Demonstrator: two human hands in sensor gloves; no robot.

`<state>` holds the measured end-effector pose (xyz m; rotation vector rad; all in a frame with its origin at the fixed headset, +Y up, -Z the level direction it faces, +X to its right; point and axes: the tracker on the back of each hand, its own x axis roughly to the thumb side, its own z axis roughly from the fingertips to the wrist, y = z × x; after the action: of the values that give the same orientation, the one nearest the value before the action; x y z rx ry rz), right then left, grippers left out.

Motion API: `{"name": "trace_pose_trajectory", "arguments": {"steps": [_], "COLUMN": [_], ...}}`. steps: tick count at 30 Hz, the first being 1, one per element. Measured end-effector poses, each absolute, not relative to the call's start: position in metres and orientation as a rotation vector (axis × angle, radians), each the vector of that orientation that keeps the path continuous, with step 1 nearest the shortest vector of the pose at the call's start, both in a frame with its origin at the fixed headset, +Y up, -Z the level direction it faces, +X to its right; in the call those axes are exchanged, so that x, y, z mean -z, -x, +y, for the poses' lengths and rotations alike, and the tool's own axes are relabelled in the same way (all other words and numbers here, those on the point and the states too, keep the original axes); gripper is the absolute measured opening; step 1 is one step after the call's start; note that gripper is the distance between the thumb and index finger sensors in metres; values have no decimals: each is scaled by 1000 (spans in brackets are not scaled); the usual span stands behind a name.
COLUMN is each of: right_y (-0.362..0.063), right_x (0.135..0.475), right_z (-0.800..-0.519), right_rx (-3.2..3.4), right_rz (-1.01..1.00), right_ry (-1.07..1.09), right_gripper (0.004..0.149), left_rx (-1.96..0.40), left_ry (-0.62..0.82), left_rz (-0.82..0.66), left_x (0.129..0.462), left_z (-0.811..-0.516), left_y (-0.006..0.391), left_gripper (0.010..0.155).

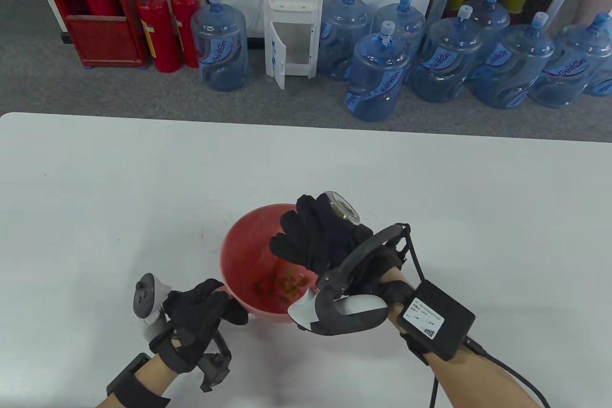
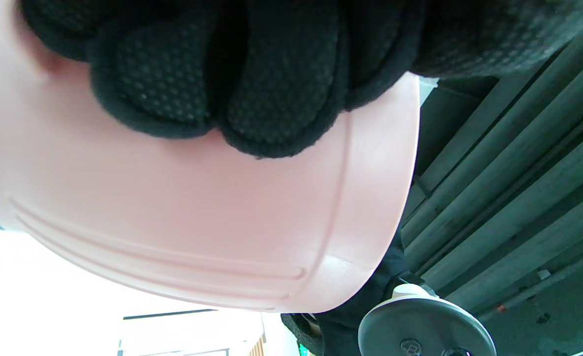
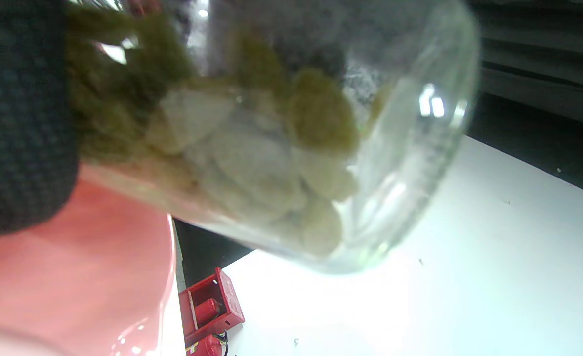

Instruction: Hold salad bowl and receive raisins poured from storage jar

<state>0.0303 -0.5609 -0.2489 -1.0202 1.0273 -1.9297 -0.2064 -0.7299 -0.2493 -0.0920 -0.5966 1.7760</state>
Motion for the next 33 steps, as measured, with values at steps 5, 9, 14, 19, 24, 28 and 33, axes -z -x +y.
{"name": "trace_pose_trajectory", "arguments": {"steps": [5,9,14,19,24,28,33], "right_y": [-30,-34,-39,-42,-57,-83,-131], "right_x": [249,251,254,252,259,270,289], "right_z": [-563,-562,-562,-559,-554,-552,-562], "right_rx": [1925,1981,2066,2122,2416,2739,3166], "right_rz": [1041,1044,1040,1065,1045,1041,1059], "right_ry": [1018,1004,985,955,923,860,667], "right_gripper": [104,105,104,104,105,105,105], "left_rx": [-1776,-1777,-1780,-1777,-1780,-1769,-1756], "left_ry": [93,93,90,89,90,78,58], "left_rz": [-595,-592,-593,-591,-593,-592,-576], "left_x": [249,249,249,249,249,250,251], "left_z": [-730,-730,-730,-730,-730,-730,-730], "left_y": [207,206,207,207,207,208,210], "left_gripper": [33,33,33,33,33,33,33]}}
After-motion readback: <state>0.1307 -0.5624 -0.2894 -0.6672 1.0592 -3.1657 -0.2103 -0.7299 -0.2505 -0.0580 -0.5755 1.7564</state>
